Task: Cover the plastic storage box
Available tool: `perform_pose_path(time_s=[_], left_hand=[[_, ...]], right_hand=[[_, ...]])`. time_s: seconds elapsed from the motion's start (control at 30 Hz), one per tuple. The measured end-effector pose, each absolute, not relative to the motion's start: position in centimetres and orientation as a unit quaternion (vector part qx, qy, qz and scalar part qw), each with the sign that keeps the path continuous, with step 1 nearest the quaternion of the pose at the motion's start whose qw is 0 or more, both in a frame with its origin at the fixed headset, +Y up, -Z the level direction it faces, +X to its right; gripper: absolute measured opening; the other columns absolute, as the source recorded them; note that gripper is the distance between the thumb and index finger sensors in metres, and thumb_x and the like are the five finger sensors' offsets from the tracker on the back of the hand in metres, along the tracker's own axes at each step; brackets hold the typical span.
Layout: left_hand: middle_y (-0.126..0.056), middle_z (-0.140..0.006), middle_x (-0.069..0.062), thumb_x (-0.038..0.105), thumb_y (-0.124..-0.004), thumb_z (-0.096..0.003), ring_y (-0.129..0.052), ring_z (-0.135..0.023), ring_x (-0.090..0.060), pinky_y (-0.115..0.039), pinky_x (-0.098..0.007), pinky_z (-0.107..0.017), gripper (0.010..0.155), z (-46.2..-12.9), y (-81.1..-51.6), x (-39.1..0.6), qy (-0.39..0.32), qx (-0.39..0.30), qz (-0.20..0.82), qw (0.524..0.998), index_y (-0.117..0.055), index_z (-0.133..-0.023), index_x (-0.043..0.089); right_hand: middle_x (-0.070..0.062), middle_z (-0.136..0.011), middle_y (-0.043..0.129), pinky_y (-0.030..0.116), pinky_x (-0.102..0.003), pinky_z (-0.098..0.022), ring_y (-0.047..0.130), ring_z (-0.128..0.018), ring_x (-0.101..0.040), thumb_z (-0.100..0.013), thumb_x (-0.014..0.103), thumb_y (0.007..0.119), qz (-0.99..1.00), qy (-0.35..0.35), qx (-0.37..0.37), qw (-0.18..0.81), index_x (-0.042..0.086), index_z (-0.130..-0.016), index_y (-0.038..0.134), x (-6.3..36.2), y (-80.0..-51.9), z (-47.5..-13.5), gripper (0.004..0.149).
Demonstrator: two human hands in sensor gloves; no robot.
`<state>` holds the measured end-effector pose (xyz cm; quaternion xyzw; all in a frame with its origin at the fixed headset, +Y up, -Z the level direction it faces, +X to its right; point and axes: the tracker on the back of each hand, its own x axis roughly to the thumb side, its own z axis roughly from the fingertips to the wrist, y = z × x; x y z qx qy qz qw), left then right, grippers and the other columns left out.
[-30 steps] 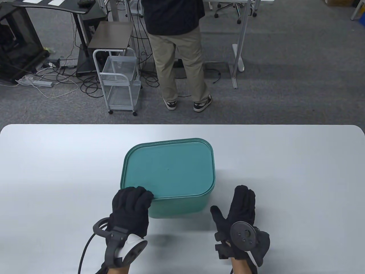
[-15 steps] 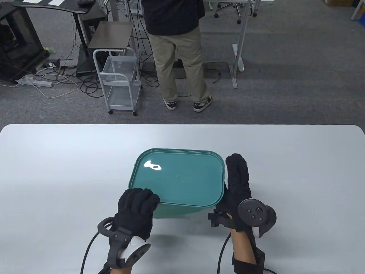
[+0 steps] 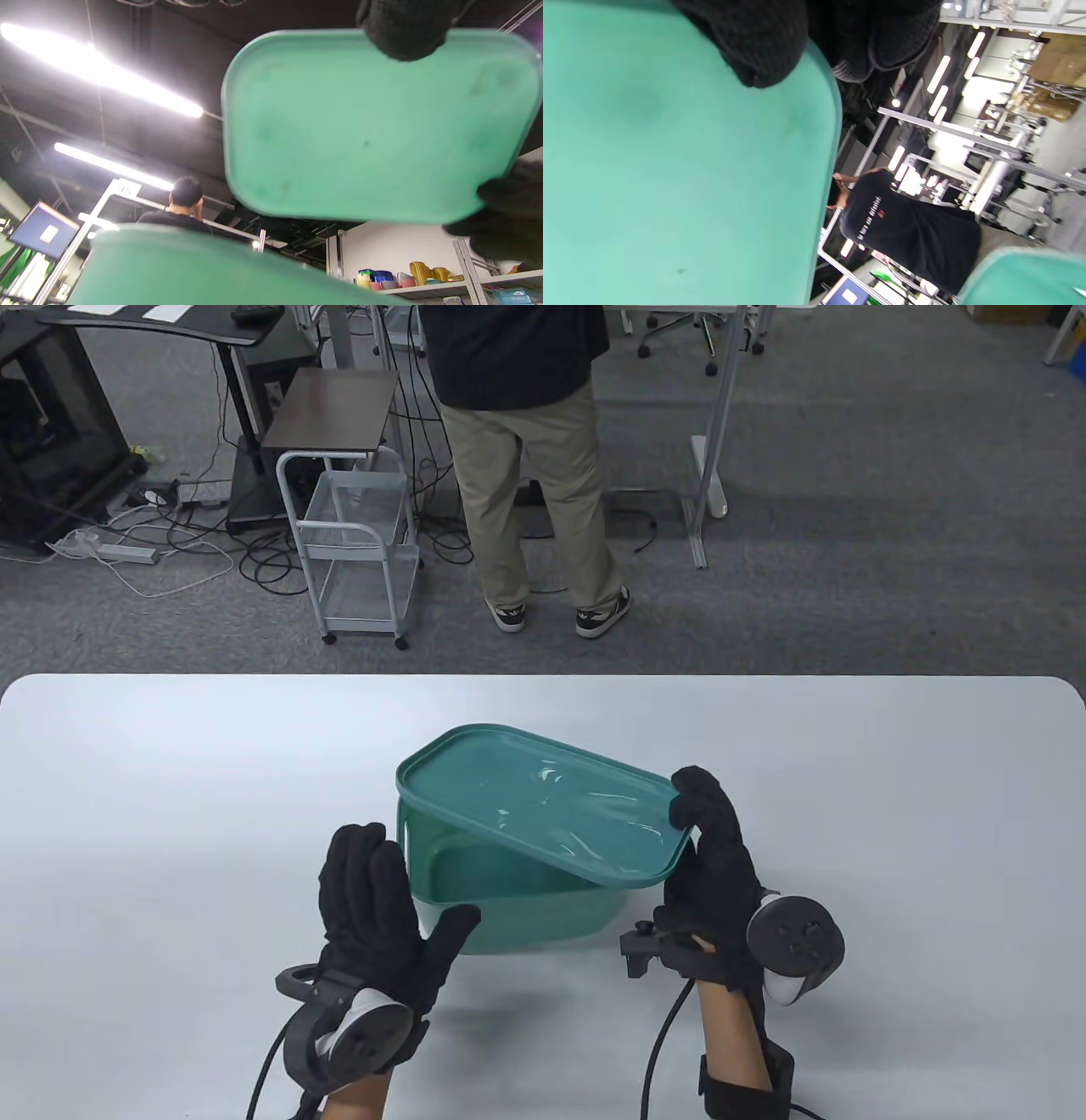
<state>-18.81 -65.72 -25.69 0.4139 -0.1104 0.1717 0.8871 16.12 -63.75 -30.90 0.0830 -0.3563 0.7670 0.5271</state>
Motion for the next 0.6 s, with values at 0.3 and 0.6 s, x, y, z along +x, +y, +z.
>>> perform_pose_path(time_s=[0.3,0.6], left_hand=[[-0.012,-0.13,-0.002,0.074,-0.067,-0.049,-0.019,-0.122,-0.039,-0.032,-0.061,-0.086,0.102,-26.6,-66.8,-19.6,-0.101,0.38,0.207,0.896,-0.005,-0.117,0.03],[-0.015,-0.13,-0.002,0.075,-0.067,-0.0495,-0.021,-0.122,-0.04,-0.033,-0.062,-0.085,0.101,-27.0,-67.6,-19.8,-0.097,0.359,0.22,0.902,-0.007,-0.118,0.031]], right_hand=[[-0.007,-0.083,0.083,0.079,-0.053,-0.053,0.094,-0.071,-0.034,-0.05,0.028,0.072,0.729,-0.355,0.136,0.569,0.012,-0.102,0.058,14.6,-57.3,-27.7,0.056],[-0.005,-0.078,0.087,0.087,-0.044,-0.042,0.102,-0.056,-0.024,-0.05,0.029,0.073,0.724,-0.211,0.038,0.655,0.006,-0.104,0.056,13.4,-55.9,-30.9,0.061]])
